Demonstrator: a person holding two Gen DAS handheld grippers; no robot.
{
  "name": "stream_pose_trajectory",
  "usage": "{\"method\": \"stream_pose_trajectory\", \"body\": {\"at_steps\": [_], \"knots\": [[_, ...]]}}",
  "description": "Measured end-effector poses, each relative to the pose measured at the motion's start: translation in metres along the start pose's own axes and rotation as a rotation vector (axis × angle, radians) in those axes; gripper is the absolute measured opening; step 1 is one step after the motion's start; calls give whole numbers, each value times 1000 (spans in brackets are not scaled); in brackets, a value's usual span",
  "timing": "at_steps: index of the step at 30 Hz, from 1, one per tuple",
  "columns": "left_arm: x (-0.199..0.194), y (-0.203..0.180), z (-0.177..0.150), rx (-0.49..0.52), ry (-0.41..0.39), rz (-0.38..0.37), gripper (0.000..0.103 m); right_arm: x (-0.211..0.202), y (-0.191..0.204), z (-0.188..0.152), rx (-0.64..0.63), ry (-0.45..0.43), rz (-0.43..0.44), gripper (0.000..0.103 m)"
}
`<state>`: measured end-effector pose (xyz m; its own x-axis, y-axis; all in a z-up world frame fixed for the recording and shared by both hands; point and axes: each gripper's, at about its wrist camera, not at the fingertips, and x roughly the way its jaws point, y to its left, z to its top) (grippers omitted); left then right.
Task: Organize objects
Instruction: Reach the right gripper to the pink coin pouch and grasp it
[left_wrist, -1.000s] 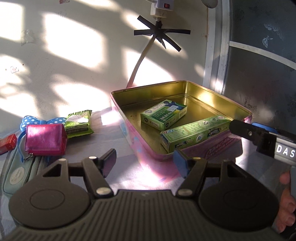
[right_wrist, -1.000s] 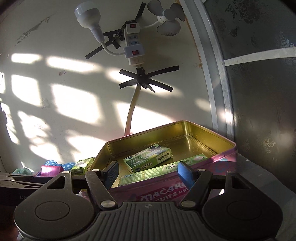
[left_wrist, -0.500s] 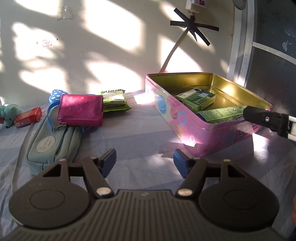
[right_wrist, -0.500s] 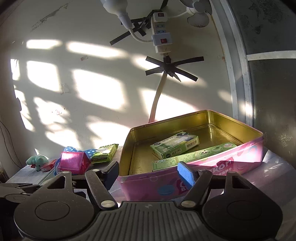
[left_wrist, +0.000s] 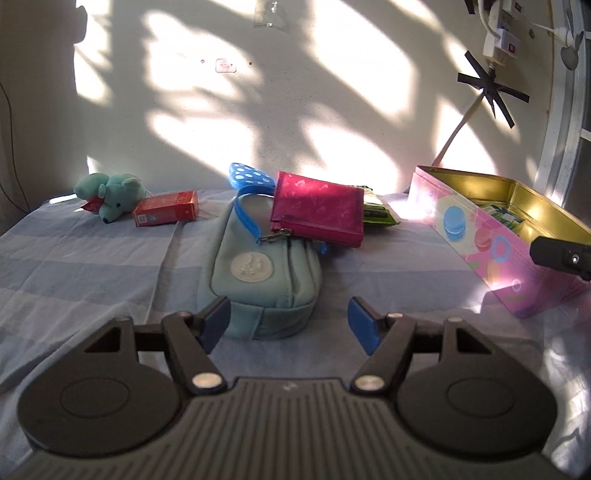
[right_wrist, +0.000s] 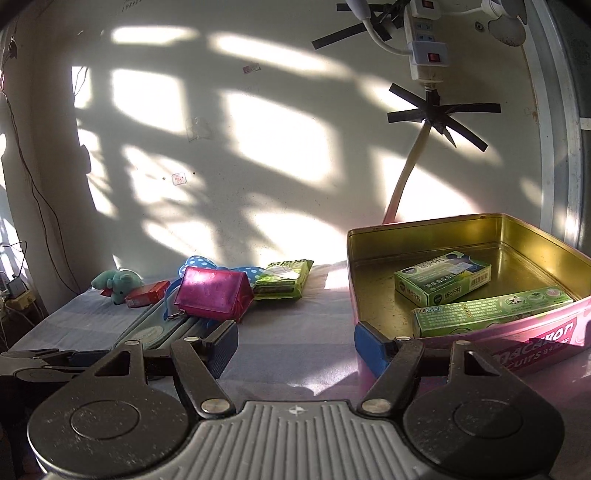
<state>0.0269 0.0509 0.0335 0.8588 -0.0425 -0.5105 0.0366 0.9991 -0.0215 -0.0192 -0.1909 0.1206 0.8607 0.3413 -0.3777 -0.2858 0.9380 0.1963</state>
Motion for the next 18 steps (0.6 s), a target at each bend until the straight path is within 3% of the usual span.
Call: {"method": "stream_pose_trajectory", "body": {"at_steps": [4, 6, 10, 12, 18], "knots": [[5, 47, 1, -50, -45, 153, 72, 26, 20, 4, -32, 29, 63, 70], [11, 71, -1, -107, -43, 192, 72, 43, 29, 6, -42, 35, 92, 69], [24, 104, -10, -238, -18, 208, 71, 92, 36, 13, 38, 77, 140, 69], [25, 113, -9, -297, -20, 163, 71, 116, 34, 15, 86, 108, 150, 64], [26, 105, -8, -252, -64, 146, 72, 171, 29, 24, 181, 166, 166, 57]]}}
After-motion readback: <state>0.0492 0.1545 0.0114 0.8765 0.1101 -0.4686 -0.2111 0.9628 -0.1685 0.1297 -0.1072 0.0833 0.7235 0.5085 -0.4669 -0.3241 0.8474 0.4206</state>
